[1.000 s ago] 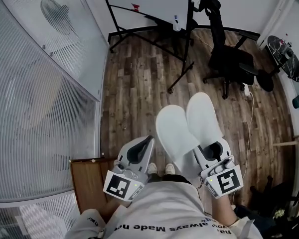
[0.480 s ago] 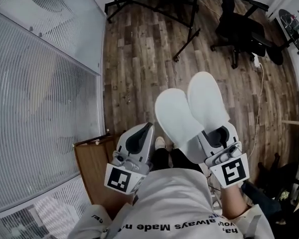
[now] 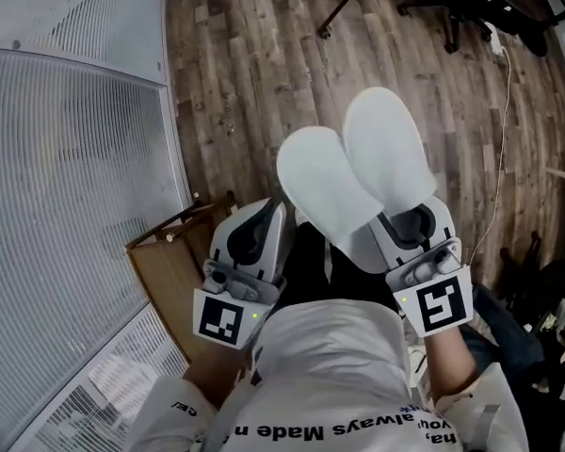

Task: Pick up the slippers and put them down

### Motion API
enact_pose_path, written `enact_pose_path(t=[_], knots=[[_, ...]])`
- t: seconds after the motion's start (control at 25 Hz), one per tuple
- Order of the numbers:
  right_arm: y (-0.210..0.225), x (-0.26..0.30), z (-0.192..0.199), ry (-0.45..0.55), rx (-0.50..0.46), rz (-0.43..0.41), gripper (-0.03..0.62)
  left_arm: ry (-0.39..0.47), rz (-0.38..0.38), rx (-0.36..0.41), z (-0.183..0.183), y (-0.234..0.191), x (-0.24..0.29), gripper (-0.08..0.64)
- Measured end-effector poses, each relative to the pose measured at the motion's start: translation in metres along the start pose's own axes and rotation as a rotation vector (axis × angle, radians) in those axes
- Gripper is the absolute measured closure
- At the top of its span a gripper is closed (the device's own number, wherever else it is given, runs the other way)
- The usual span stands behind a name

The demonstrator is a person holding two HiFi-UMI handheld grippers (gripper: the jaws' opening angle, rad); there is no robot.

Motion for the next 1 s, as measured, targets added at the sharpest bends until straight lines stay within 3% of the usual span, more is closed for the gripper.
enact_pose_path(t=[0.28,0.72,1.0], knots=[[0.007,0.028,0.076,-0.054,0.000,0.003,0.462,-0.047,-0.015,0.022,0.076,-0.005,0.001,0.548],[0.027,0.087,0.191,-0.120,-0.030,-0.058,0.463,-0.077,-0.028,0.038,0.188,-0.017,0.022,0.548],[0.035,0.123,0.247,-0.148,-0.042,-0.114,0.463,-0.109,0.022,0.049,0.253,-0.018,0.041,0.548]])
Point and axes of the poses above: the fingertips, and each gripper's own axes: x forward along the fingers, y to its right, z out of its underside, the point moved 7 cm from there along -x, backward along the fingers, and after that the axes turned 8 degrees about x, right-handed, at the moved point
